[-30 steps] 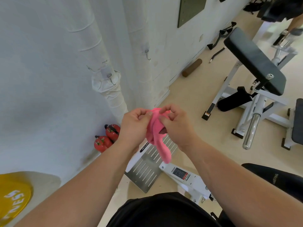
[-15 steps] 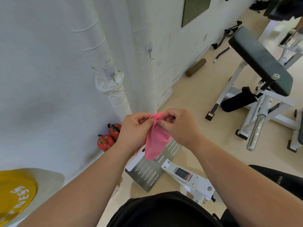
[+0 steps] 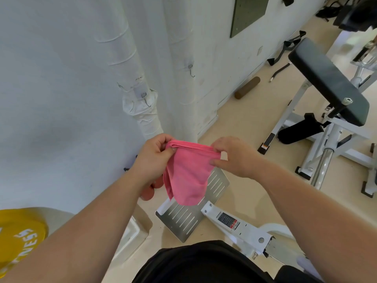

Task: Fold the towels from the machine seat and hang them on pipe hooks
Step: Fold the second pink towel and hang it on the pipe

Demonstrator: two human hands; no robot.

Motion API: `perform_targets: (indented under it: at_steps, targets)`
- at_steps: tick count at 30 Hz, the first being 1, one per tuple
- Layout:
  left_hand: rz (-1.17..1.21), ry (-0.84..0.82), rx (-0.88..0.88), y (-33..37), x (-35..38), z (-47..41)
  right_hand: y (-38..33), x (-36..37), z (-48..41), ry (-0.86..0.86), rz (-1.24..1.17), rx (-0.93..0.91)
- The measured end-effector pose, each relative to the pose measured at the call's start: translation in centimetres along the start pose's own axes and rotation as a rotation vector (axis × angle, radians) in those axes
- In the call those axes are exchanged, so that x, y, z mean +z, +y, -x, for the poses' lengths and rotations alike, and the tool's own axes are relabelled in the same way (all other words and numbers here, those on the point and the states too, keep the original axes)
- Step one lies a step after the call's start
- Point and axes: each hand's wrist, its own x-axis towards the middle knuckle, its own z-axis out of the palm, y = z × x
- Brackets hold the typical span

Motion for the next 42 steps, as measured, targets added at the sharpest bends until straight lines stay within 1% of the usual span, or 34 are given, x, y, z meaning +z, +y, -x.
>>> perform_targets:
  at_steps: [1, 3, 6, 8, 11, 12, 14, 16, 17, 19, 21, 23, 25, 26, 29, 32, 34, 36, 38, 41, 42]
  targets:
    - [-0.086, -0.021, 0.006, -0.5, -0.4, -0.2, -0.2, -0.8, -0.1, 0.019, 0.018, -0.012]
    - [-0.164, -0.062, 0.008, -1.0, -0.8, -0.5, -1.0, -2.1, -0.6, 0.083, -0.016, -0.028]
    - [-0.163, -0.084, -0.009, -0.7, -0.5, -0.5, -2.6, -3.0, -1.3, 0.183, -0.234, -0.016]
    - [-0.124, -0.068, -0.018, 0.1, -0.3, -0.5, -2.8, -3.0, -1.4, 0.215, -0.305, 0.009]
    - [-0.088, -0.062, -0.006, 1.7, -0.3, -0.5, -2.8, -2.9, -1.3, 0.185, -0.471, 0.049]
    - [-0.057, -0.093, -0.004, 2.3, -0.3, -0.6, -2.8, -2.7, -1.3, 0.172, -0.513, 0.047]
    - [-0.027, -0.210, -0.009, 3.4, -0.1, -0.7, -2.9, -2.3, -1.4, 0.159, -0.572, 0.033]
    - [-0.136, -0.286, 0.048, 4.0, 0.3, -1.3, -3.0, -2.0, -1.5, 0.152, -0.621, 0.023]
    - [-0.205, -0.291, 0.088, 4.1, 0.5, -1.6, -3.0, -1.8, -1.5, 0.151, -0.648, 0.032]
    - [-0.233, -0.267, 0.117, 4.5, 1.0, -1.8, -2.7, -1.5, -1.5, 0.139, -0.750, 0.103]
    - [-0.181, -0.237, 0.092, 4.8, 1.3, -2.2, -2.1, -1.1, -1.1, 0.077, -0.852, 0.196]
    - [-0.166, -0.206, 0.070, 5.1, 1.3, -2.4, -1.4, -0.3, -0.8, -0.043, -0.779, 0.260]
    - [-0.177, -0.141, 0.046, 5.0, 1.2, -2.9, -0.7, 0.7, -0.4, -0.175, -0.627, 0.353]
    - [-0.188, -0.096, 0.033, 4.8, 1.0, -3.1, -0.4, 1.2, -0.2, -0.213, -0.574, 0.391]
    - [-0.189, 0.012, -0.038, 3.3, 0.6, -3.6, 0.8, 2.2, 0.3, -0.261, -0.578, 0.429]
    - [-0.111, 0.127, -0.135, 1.1, 0.1, -3.6, 1.6, 2.3, 0.8, -0.337, -0.458, 0.393]
    - [-0.084, 0.186, -0.176, -0.1, -0.3, -3.4, 2.5, 2.7, 1.2, -0.391, -0.441, 0.417]
    - [-0.042, 0.221, -0.212, -0.9, -0.5, -3.1, 3.3, 3.0, 1.7, -0.410, -0.437, 0.477]
    - [0.000, 0.248, -0.254, -1.9, -0.8, -2.9, 3.7, 3.2, 2.3, -0.379, -0.497, 0.547]
    - [0.081, 0.288, -0.343, -3.5, -1.3, -2.6, 4.1, 3.7, 3.0, -0.271, -0.789, 0.668]
    - [0.103, 0.305, -0.371, -4.2, -1.4, -2.5, 4.3, 3.7, 3.3, -0.245, -0.844, 0.685]
